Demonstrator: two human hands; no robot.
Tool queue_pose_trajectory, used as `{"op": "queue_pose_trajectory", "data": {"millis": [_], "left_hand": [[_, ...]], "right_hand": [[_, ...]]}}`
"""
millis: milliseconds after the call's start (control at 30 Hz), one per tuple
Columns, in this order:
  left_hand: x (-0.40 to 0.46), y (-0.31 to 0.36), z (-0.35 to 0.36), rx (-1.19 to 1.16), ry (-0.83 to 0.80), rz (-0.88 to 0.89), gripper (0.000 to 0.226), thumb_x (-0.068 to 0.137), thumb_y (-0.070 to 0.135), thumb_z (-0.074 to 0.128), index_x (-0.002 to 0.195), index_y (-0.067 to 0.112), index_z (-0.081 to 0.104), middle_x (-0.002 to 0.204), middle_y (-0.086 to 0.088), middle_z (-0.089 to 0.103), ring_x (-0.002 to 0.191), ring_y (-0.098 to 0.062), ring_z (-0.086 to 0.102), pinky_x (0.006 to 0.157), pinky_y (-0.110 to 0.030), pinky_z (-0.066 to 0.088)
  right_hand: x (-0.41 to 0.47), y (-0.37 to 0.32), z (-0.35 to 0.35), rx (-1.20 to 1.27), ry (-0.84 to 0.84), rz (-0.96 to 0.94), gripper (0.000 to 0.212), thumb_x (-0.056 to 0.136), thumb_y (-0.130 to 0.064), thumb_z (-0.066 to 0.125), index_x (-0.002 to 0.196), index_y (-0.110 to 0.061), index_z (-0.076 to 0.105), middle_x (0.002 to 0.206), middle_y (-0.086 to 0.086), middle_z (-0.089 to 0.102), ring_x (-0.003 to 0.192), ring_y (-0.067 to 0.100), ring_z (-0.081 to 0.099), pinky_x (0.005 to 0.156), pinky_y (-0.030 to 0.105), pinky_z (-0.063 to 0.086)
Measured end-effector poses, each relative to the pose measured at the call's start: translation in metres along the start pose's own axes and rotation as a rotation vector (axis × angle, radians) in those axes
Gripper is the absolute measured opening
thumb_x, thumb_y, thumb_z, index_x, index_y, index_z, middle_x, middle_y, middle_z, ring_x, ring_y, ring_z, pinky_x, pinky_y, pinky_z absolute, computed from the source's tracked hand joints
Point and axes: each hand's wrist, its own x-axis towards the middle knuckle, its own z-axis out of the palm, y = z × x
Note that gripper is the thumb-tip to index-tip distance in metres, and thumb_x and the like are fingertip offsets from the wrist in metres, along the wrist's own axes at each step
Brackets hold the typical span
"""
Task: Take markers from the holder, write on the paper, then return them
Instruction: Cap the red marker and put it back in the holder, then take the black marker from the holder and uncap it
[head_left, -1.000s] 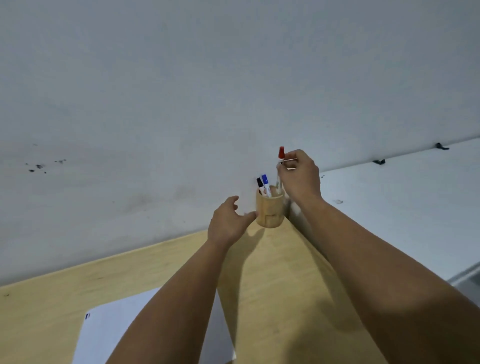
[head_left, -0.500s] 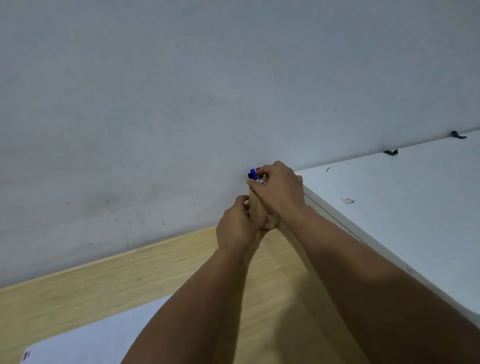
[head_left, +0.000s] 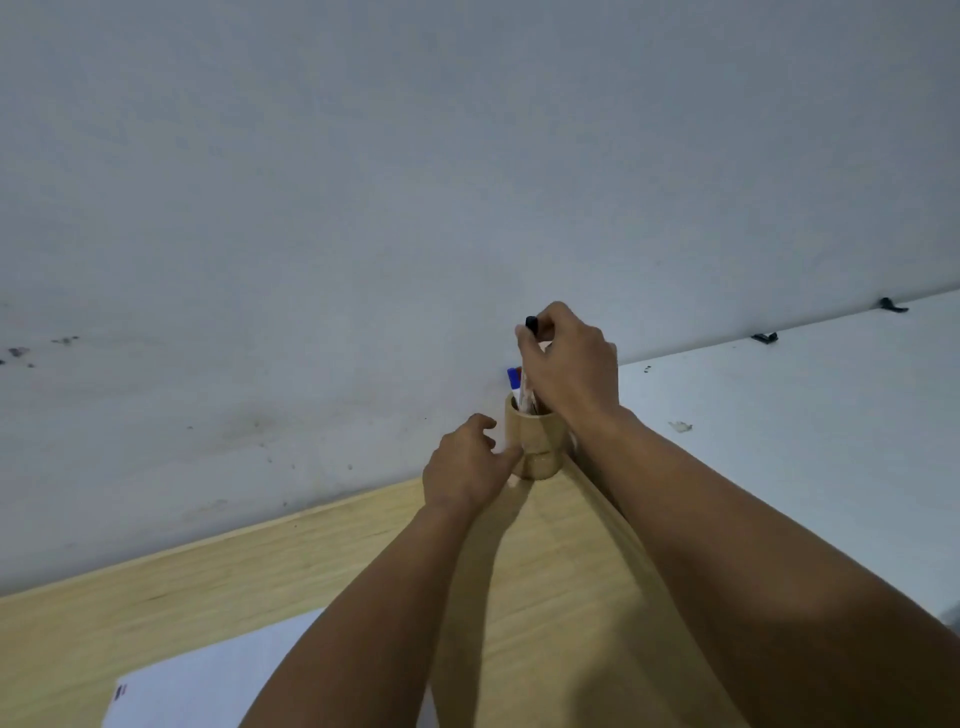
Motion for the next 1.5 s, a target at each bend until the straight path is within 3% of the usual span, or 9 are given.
{"op": "queue_pose_trajectory", "data": {"millis": [167, 367, 567, 700, 800, 1100, 1233, 1300, 1500], "left_hand": [[-0.022, -0.002, -0.059, 0.036, 0.039, -0.031, 0.046, 0.091, 0.055, 0.066, 0.126, 0.025, 0.069, 0.120, 0.007, 0.074, 0.113, -0.019, 0.067, 0.094, -0.038, 0.054], [-0.069, -0.019, -0.139, -0.027, 0.140, -0.045, 0.039, 0.096, 0.055, 0.052, 0.104, 0.024, 0.073, 0.099, 0.005, 0.078, 0.097, -0.022, 0.071, 0.088, -0.039, 0.057], [-0.141, -0.067, -0.215, -0.133, 0.205, -0.093, 0.072, 0.092, 0.078, 0.033, 0.082, 0.016, 0.069, 0.077, 0.000, 0.076, 0.073, -0.022, 0.074, 0.077, -0.042, 0.060], [-0.174, -0.097, -0.254, -0.154, 0.061, -0.051, 0.063, 0.103, 0.063, 0.038, 0.086, 0.011, 0.070, 0.072, -0.002, 0.063, 0.068, -0.021, 0.058, 0.068, -0.038, 0.054], [-0.189, -0.117, -0.279, -0.137, 0.043, -0.057, 0.052, 0.109, 0.047, 0.039, 0.090, 0.008, 0.068, 0.077, -0.007, 0.055, 0.066, -0.021, 0.051, 0.060, -0.032, 0.049], [-0.197, -0.183, -0.324, -0.325, 0.163, -0.263, 0.044, 0.110, 0.041, 0.040, 0.091, 0.011, 0.066, 0.074, -0.005, 0.050, 0.062, -0.022, 0.041, 0.060, -0.031, 0.043], [-0.197, -0.226, -0.313, 0.192, 0.100, -0.225, 0.043, 0.108, 0.048, 0.035, 0.099, 0.019, 0.066, 0.098, 0.002, 0.073, 0.087, -0.024, 0.064, 0.080, -0.037, 0.051], [-0.196, -0.239, -0.293, 0.387, -0.001, -0.203, 0.039, 0.107, 0.047, 0.031, 0.104, 0.020, 0.059, 0.117, 0.001, 0.072, 0.104, -0.028, 0.064, 0.084, -0.039, 0.050], [-0.193, -0.262, -0.251, 0.676, -0.103, -0.108, 0.037, 0.106, 0.046, 0.033, 0.119, 0.016, 0.051, 0.119, -0.009, 0.067, 0.103, -0.035, 0.065, 0.076, -0.039, 0.042]], "right_hand": [[-0.004, -0.054, -0.031, 0.204, -0.011, -0.071, 0.024, 0.107, -0.045, 0.057, 0.114, -0.022, 0.065, 0.085, -0.001, 0.080, 0.084, 0.027, 0.076, 0.085, 0.049, 0.060], [-0.062, -0.106, -0.039, 0.464, -0.507, 0.190, 0.024, 0.108, -0.032, 0.058, 0.116, -0.018, 0.077, 0.077, 0.002, 0.056, 0.062, 0.019, 0.053, 0.052, 0.034, 0.053], [-0.144, -0.147, -0.019, 0.643, -0.904, 0.215, 0.018, 0.102, -0.014, 0.071, 0.114, -0.004, 0.080, 0.092, 0.006, 0.076, 0.065, 0.014, 0.063, 0.055, 0.023, 0.051], [-0.178, -0.182, -0.008, 0.738, -0.982, 0.216, 0.021, 0.100, -0.017, 0.075, 0.111, -0.001, 0.081, 0.108, 0.017, 0.081, 0.067, 0.012, 0.069, 0.057, 0.023, 0.054], [-0.196, -0.205, 0.006, 0.698, -1.100, 0.233, 0.028, 0.102, -0.024, 0.073, 0.114, 0.001, 0.079, 0.093, 0.013, 0.079, 0.064, 0.013, 0.062, 0.055, 0.024, 0.051], [-0.227, -0.228, 0.053, 0.442, -0.897, -0.051, 0.010, 0.097, -0.028, 0.077, 0.098, -0.018, 0.077, 0.071, -0.002, 0.072, 0.071, 0.016, 0.064, 0.068, 0.030, 0.052], [-0.230, -0.214, 0.070, 0.539, -0.865, 0.248, 0.007, 0.107, -0.016, 0.060, 0.112, -0.018, 0.055, 0.086, 0.009, 0.069, 0.063, 0.018, 0.057, 0.056, 0.029, 0.042], [-0.229, -0.211, 0.079, 0.706, -0.864, 0.426, 0.016, 0.107, -0.004, 0.051, 0.106, -0.016, 0.061, 0.093, 0.012, 0.068, 0.063, 0.020, 0.063, 0.054, 0.028, 0.046], [-0.219, -0.203, 0.096, 1.140, -0.790, 0.853, 0.028, 0.098, -0.004, 0.051, 0.114, -0.013, 0.073, 0.095, 0.010, 0.080, 0.077, 0.025, 0.078, 0.063, 0.030, 0.053]]}}
